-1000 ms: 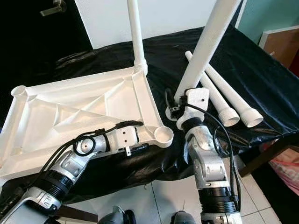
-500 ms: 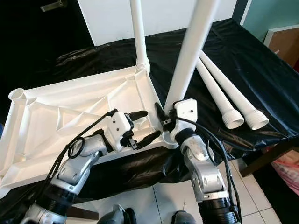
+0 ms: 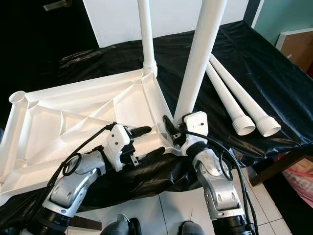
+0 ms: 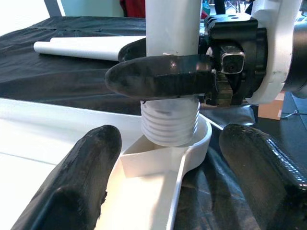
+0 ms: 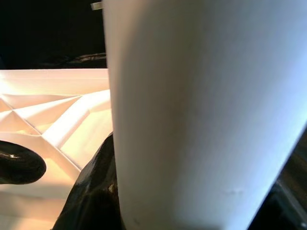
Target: Building children table
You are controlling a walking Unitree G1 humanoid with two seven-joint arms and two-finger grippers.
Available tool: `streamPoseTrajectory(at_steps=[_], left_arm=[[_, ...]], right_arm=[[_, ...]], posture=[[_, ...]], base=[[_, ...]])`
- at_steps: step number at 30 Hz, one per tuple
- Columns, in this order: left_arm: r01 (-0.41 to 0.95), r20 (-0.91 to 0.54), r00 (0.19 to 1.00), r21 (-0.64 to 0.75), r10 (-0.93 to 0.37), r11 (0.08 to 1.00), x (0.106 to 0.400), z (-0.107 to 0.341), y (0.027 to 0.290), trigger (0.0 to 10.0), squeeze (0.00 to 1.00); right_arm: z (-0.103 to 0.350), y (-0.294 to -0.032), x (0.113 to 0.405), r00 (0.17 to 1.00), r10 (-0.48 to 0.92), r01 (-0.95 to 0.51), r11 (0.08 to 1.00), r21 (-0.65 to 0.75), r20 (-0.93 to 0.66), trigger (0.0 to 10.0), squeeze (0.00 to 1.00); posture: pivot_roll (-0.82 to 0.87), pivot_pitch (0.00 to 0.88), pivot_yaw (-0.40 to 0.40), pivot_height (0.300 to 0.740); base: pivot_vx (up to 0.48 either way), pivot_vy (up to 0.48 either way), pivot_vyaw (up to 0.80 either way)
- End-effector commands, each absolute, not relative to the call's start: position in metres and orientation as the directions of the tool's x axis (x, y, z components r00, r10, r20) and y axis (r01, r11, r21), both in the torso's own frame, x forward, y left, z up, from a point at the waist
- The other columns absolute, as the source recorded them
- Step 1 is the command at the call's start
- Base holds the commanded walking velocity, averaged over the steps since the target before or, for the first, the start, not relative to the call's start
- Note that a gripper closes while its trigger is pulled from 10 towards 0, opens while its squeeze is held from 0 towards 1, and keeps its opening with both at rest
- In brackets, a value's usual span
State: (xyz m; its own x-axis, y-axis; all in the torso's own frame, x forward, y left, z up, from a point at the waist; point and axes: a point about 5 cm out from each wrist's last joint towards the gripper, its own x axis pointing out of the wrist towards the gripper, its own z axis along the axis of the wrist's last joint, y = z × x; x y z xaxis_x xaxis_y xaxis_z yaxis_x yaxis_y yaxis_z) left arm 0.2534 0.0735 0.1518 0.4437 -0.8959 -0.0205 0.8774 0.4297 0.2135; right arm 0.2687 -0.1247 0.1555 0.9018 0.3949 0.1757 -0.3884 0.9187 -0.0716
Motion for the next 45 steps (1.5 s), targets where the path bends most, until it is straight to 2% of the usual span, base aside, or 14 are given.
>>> streamPoseTrajectory(at_steps=[1,7,21,31,38,45], left_arm=[[0.900,-0.042,0.403,0.200,-0.914,0.387,0.249,0.150,0.074,10.0,0.00],[0.904,-0.068,0.416,0.140,-0.907,0.404,0.246,0.150,0.076,10.0,0.00],[0.888,-0.077,0.450,0.147,-0.890,0.436,0.248,0.154,0.074,10.0,0.00],[0.887,-0.089,0.451,0.149,-0.888,0.436,0.247,0.155,0.075,10.0,0.00],[0.886,-0.091,0.454,0.150,-0.886,0.439,0.247,0.156,0.076,10.0,0.00],[0.886,-0.092,0.453,0.150,-0.887,0.438,0.247,0.157,0.076,10.0,0.00]], right_arm=[[0.153,-0.125,0.265,0.899,0.404,-0.396,0.915,-0.078,0.168,10.0,0.00],[0.144,-0.131,0.261,0.908,0.398,-0.389,0.917,-0.088,0.132,10.0,0.00],[0.133,-0.134,0.261,0.911,0.396,-0.388,0.918,-0.087,0.113,10.0,0.00],[0.130,-0.132,0.259,0.881,0.458,-0.430,0.879,-0.206,0.116,10.0,0.00],[0.124,-0.124,0.251,0.841,0.531,-0.478,0.819,-0.317,0.104,10.0,0.00],[0.122,-0.123,0.248,0.821,0.559,-0.495,0.798,-0.344,0.116,10.0,0.00]], posture=[[-0.05,0.118,0.042,0.740],[-0.06,0.123,0.044,0.740],[-0.06,0.117,0.052,0.740],[-0.06,0.117,0.053,0.740],[-0.06,0.119,0.057,0.740],[-0.06,0.121,0.059,0.740]], base=[[0.000,0.000,0.00],[0.000,0.000,0.00],[0.000,0.000,0.00],[0.000,0.000,0.00],[0.000,0.000,0.00],[0.000,0.000,0.00]])
